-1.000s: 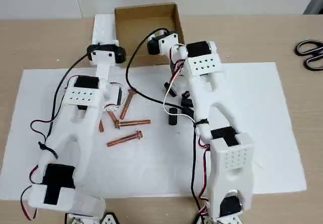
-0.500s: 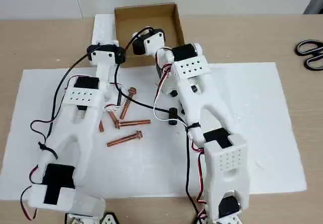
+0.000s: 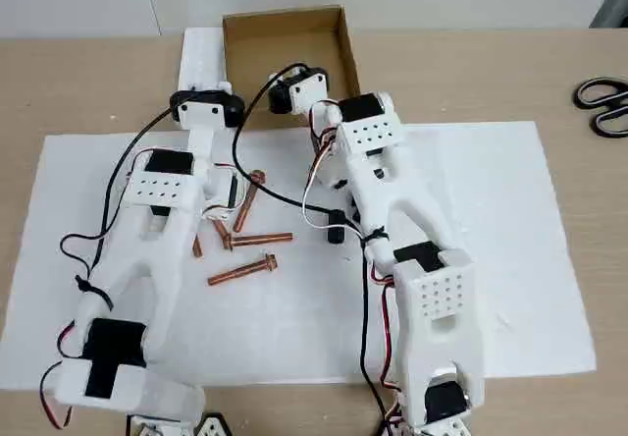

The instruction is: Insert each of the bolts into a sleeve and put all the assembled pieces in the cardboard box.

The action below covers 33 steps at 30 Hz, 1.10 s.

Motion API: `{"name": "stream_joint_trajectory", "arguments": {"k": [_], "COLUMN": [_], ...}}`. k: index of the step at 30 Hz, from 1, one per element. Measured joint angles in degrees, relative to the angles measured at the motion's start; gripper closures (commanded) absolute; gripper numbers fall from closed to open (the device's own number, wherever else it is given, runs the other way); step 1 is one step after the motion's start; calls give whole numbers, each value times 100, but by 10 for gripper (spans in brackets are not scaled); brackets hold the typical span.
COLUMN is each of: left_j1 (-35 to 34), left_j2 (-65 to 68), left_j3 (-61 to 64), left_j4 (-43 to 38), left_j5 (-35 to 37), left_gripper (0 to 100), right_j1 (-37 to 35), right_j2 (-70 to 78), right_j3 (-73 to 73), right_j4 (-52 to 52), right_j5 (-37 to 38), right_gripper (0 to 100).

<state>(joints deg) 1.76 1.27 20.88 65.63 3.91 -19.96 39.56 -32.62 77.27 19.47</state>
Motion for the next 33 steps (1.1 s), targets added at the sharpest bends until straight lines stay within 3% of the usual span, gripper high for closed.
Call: {"name": "stream_joint_trajectory", "arguments": {"k": [25, 33], "left_j1": [-9, -9], "left_j2": [0, 0], "left_j3": [26, 501], "left_j4": [0, -413], "left_j5": [0, 0], "left_gripper": [993, 993], "right_j1": [0, 0], "right_j2": [360, 360], "right_j3": [-97, -97], "right_j4": [-88, -88], "right_j5": [79, 97], "right_gripper": [859, 866]}}
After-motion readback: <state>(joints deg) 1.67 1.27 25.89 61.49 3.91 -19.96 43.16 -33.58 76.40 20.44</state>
